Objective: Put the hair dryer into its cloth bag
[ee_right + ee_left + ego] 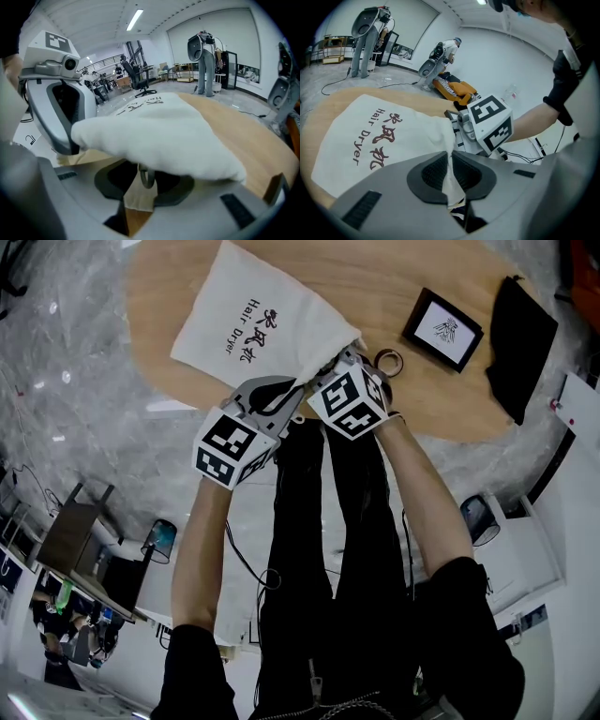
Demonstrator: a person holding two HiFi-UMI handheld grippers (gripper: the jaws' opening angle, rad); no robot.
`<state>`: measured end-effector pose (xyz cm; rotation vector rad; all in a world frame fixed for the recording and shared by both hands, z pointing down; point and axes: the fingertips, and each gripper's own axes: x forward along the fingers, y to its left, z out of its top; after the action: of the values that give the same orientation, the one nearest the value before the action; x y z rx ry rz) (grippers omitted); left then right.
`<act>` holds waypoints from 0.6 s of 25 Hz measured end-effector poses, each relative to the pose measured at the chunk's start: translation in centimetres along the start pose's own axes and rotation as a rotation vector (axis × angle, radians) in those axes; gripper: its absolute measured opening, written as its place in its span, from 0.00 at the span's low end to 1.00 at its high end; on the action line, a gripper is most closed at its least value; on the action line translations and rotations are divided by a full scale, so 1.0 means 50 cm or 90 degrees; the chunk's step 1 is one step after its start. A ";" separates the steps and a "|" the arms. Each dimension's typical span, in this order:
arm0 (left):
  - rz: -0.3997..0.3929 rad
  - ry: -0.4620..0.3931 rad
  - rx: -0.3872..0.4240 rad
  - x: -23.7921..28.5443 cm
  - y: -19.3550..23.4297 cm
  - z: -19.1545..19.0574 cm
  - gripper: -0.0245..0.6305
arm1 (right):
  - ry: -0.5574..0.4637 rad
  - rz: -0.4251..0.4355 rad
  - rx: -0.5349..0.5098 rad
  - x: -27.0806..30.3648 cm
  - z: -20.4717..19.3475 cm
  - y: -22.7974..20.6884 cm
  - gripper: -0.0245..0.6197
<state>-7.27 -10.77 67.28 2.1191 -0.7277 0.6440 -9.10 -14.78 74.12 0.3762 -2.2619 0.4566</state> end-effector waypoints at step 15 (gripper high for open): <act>0.028 0.000 -0.020 0.029 0.023 -0.011 0.09 | 0.038 -0.059 0.040 0.007 -0.027 -0.040 0.32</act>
<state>-7.13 -11.35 69.14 2.0789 -0.7817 0.6515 -7.64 -16.02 75.67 0.4918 -2.1659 0.4854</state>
